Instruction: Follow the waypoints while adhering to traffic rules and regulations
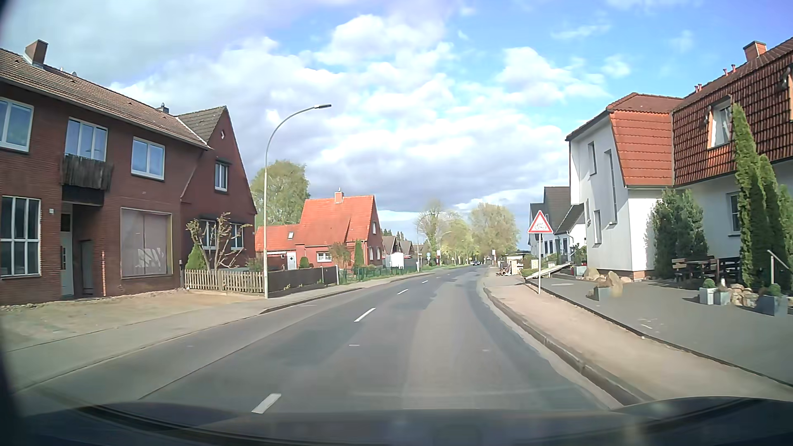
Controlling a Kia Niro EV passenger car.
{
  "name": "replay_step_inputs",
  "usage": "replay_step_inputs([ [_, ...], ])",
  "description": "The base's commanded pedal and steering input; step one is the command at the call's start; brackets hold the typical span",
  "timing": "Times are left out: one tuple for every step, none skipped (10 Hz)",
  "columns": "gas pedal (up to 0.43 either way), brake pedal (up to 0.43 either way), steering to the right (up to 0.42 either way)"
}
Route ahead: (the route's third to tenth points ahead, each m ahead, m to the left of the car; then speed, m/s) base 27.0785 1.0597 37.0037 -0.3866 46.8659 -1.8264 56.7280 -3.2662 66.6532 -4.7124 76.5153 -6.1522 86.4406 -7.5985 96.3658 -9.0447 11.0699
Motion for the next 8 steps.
replay_step_inputs([
  [0.268,0.000,0.021],
  [0.268,0.000,0.018],
  [0.268,0.000,0.017],
  [0.268,0.000,0.017],
  [0.260,0.000,0.017],
  [0.260,0.000,0.017],
  [0.260,0.000,0.017],
  [0.248,0.000,0.017],
])
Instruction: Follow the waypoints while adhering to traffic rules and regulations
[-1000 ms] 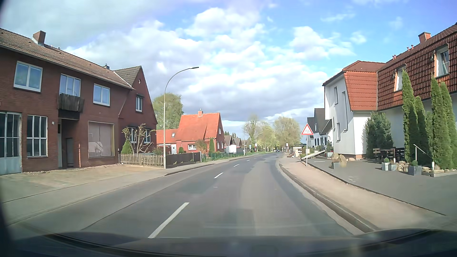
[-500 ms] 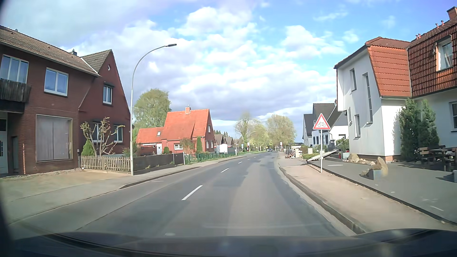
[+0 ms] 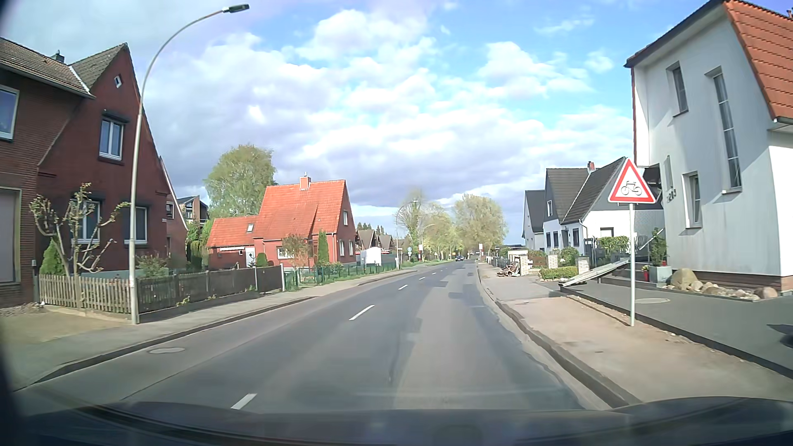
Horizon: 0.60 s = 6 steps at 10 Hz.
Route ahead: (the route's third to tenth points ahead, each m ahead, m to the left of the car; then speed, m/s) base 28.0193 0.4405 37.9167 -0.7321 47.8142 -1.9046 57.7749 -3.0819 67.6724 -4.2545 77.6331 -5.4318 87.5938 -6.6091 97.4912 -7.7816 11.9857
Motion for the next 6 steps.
replay_step_inputs([
  [0.240,0.000,0.017],
  [0.228,0.000,0.016],
  [0.228,0.000,0.016],
  [0.220,0.000,0.016],
  [0.209,0.000,0.015],
  [0.197,0.000,0.015],
])
